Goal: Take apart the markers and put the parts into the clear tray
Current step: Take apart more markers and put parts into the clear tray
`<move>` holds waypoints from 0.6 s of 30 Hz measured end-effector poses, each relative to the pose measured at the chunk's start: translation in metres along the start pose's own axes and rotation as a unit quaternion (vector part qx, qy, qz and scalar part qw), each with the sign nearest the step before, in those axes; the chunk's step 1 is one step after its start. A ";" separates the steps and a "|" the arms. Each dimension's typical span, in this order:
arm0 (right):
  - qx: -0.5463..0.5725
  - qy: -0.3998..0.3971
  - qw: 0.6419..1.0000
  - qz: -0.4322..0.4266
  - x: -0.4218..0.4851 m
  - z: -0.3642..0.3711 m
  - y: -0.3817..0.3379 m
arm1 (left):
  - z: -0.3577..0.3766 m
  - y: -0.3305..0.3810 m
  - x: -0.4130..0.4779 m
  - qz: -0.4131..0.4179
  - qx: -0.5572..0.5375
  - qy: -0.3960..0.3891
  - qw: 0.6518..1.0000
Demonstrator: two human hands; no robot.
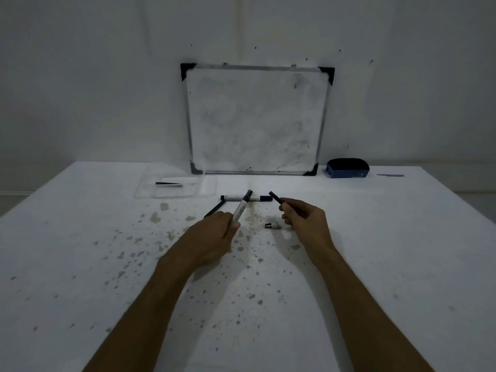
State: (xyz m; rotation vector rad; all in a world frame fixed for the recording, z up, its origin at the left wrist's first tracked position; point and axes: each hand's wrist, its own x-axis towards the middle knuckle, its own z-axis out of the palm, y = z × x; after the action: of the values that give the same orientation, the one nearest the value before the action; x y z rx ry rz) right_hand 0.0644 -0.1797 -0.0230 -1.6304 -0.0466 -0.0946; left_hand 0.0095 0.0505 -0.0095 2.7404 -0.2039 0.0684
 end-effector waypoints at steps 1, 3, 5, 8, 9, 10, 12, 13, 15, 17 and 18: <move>-0.014 0.004 1.000 -0.010 -0.001 0.002 0.000 | 0.001 -0.001 0.001 0.008 0.020 -0.004 1.000; -0.040 0.013 0.999 -0.029 -0.002 0.004 0.000 | 0.005 -0.004 0.004 0.021 0.054 -0.022 0.998; -0.064 0.014 0.997 -0.044 -0.001 0.006 0.001 | 0.010 -0.007 0.005 0.035 0.078 -0.036 0.996; -0.113 0.014 0.992 -0.054 -0.001 0.010 0.003 | 0.011 -0.008 0.002 0.047 0.083 -0.018 0.995; -0.131 0.013 0.990 -0.056 -0.002 0.012 0.003 | 0.011 -0.008 0.000 0.047 0.081 -0.009 0.996; -0.153 0.010 0.986 -0.062 -0.004 0.015 0.002 | 0.010 -0.008 -0.002 0.044 0.079 -0.002 0.996; -0.197 -0.005 0.977 -0.082 -0.009 0.022 -0.002 | 0.004 -0.008 -0.005 0.031 0.058 0.027 0.997; -0.213 -0.014 0.973 -0.091 -0.012 0.026 -0.006 | -0.002 -0.009 -0.006 0.022 0.034 0.051 0.998; -0.234 -0.035 0.966 -0.110 -0.017 0.039 -0.020 | -0.016 -0.017 -0.010 0.001 -0.023 0.128 0.991; -0.259 -0.079 0.954 -0.132 -0.021 0.057 -0.037 | -0.032 -0.039 -0.013 -0.035 -0.051 0.189 0.980; -0.272 -0.105 0.946 -0.140 -0.020 0.069 -0.044 | -0.039 -0.055 -0.015 -0.063 -0.050 0.194 0.978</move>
State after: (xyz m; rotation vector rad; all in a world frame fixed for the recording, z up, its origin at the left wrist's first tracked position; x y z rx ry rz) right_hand 0.0428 -0.1079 0.0151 -2.1753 -0.4517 -0.1605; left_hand 0.0022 0.1174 0.0044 2.5687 0.0726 0.5373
